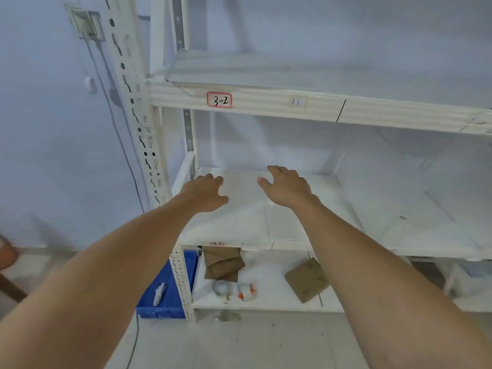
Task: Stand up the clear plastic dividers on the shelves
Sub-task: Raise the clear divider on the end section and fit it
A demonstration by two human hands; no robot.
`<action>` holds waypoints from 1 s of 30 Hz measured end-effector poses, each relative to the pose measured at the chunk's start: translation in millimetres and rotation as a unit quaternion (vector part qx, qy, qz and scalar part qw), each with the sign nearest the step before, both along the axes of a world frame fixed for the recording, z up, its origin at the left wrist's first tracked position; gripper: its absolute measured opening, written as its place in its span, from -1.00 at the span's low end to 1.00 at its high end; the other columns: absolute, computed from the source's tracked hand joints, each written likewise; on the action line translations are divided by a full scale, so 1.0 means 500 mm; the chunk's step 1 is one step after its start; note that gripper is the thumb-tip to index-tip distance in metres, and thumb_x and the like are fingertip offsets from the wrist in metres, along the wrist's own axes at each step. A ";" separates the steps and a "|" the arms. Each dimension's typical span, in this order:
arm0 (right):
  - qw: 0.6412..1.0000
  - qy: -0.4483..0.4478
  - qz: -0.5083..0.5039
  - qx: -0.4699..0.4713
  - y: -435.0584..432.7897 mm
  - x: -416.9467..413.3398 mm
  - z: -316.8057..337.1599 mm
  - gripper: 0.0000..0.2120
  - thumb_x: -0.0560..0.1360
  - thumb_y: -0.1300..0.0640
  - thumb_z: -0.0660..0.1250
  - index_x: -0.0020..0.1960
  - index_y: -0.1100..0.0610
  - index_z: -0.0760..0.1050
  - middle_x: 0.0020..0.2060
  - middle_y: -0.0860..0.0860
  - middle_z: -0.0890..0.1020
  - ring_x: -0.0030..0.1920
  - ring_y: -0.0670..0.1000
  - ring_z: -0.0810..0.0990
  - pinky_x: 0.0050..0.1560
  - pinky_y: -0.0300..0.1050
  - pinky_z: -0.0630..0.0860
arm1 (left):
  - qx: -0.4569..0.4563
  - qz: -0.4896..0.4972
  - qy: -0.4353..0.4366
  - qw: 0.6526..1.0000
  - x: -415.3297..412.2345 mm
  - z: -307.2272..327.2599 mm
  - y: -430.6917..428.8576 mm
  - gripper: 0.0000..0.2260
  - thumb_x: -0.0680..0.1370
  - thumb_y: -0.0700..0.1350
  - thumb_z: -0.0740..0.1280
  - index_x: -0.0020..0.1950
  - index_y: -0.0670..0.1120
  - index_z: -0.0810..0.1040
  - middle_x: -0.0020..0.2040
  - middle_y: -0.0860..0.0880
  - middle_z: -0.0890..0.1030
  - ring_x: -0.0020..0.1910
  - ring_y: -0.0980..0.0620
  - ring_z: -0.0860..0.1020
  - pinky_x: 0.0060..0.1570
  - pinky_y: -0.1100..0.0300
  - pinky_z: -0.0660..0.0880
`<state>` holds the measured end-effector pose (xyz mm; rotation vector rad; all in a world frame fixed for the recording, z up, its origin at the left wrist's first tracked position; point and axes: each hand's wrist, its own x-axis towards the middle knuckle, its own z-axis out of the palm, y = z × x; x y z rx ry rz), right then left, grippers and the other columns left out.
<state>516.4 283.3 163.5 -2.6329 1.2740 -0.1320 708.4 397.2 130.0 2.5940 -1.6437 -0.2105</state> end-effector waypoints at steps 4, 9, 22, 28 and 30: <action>0.997 -0.008 -0.050 0.064 0.002 -0.016 -0.157 -0.42 0.63 -0.23 0.08 0.52 0.09 0.27 0.44 0.09 0.40 0.41 0.17 0.36 0.26 0.11 0.41 | 0.038 -0.053 0.012 0.998 -0.029 -0.143 0.001 -0.53 0.60 0.07 0.32 0.49 0.01 0.39 0.35 -0.04 0.49 0.28 -0.10 0.52 0.16 -0.04 0.54; 0.947 -0.085 -0.155 0.266 0.030 -0.033 -0.382 -0.53 0.48 -0.27 0.27 0.05 0.15 0.50 -0.06 0.06 0.59 -0.03 0.13 0.59 -0.18 -0.07 0.49 | 0.074 -0.106 -0.009 0.992 -0.089 -0.299 -0.001 -0.75 0.61 -0.12 0.26 0.27 -0.13 0.50 0.12 -0.09 0.55 0.06 -0.13 0.57 0.00 -0.05 0.56; 0.606 -0.463 -0.258 0.593 0.030 -0.019 -0.573 -0.77 0.49 0.17 0.44 0.13 0.20 0.67 -0.13 0.06 0.72 -0.12 0.01 0.67 0.03 -0.07 0.60 | -0.126 0.017 0.072 0.989 -0.172 -0.462 -0.042 -0.75 0.62 -0.12 0.30 0.23 -0.22 0.54 0.12 -0.21 0.63 -0.02 -0.29 0.63 -0.15 -0.11 0.56; 0.536 -0.493 -0.251 0.637 0.020 -0.011 -0.564 -0.80 0.57 0.17 0.41 0.13 0.26 0.64 -0.28 0.03 0.67 -0.36 -0.08 0.64 -0.19 -0.16 0.62 | -0.221 0.059 0.108 0.967 -0.163 -0.490 -0.078 -0.78 0.62 -0.11 0.34 0.18 -0.22 0.52 -0.03 -0.20 0.69 -0.12 -0.23 0.65 -0.17 -0.14 0.59; 0.522 -0.513 -0.259 0.630 0.017 -0.004 -0.576 -0.72 0.55 0.18 0.44 0.20 0.30 0.62 -0.19 0.06 0.67 -0.31 -0.09 0.64 -0.08 -0.15 0.61 | -0.260 0.025 0.088 0.961 -0.162 -0.494 -0.080 -0.69 0.60 -0.07 0.28 0.23 -0.25 0.59 -0.11 -0.23 0.70 -0.19 -0.26 0.66 -0.27 -0.11 0.60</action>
